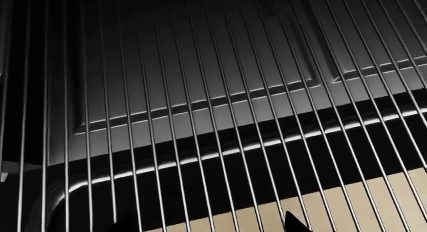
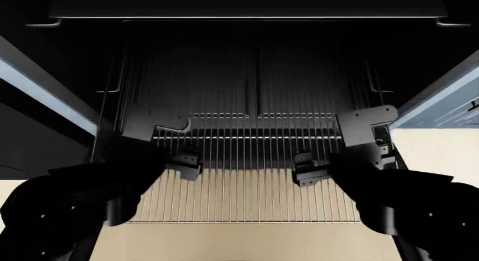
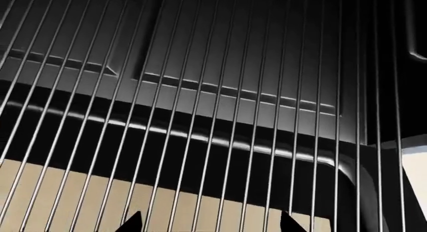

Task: Fully slide the bottom oven rack out.

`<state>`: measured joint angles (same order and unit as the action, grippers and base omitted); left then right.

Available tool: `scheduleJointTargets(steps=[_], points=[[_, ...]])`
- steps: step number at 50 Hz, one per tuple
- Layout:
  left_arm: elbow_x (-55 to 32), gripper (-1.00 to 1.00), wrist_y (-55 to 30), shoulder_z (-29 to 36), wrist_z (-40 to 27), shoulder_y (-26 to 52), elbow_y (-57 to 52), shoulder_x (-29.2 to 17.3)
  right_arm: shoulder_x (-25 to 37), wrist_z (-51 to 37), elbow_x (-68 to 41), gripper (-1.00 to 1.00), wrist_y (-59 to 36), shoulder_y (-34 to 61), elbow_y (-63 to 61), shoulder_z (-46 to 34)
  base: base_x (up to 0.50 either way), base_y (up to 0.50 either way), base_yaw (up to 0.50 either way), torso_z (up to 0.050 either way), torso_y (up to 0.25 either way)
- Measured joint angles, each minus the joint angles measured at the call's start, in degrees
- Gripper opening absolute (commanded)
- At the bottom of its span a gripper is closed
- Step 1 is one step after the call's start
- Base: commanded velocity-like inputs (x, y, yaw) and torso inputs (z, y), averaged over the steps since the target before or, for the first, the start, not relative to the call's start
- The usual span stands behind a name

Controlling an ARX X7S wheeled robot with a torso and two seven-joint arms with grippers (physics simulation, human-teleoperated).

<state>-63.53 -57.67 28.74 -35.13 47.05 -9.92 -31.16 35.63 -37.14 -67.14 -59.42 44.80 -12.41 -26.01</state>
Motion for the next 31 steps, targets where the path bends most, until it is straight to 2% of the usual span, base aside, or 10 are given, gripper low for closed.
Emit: scheduleJointTargets(steps=[14, 31], points=[[-1.31, 1.0, 0.96, -1.52, -3.62, -8.71, -9.84, -2.99, 2.93, -3.77, -0.12, 1.0, 2.03, -9.69, -10.23, 1.55, 0.0, 0.0, 0.0, -0.004, -0.013], [-3.74, 1.0, 1.44, -3.07, -6.39, -16.88, -18.01, -6.14, 4.77, -7.22, -3.47, 1.0, 3.62, -17.57, -16.26, 4.21, -0.01, 0.0, 0.0, -0.004, -0.013]])
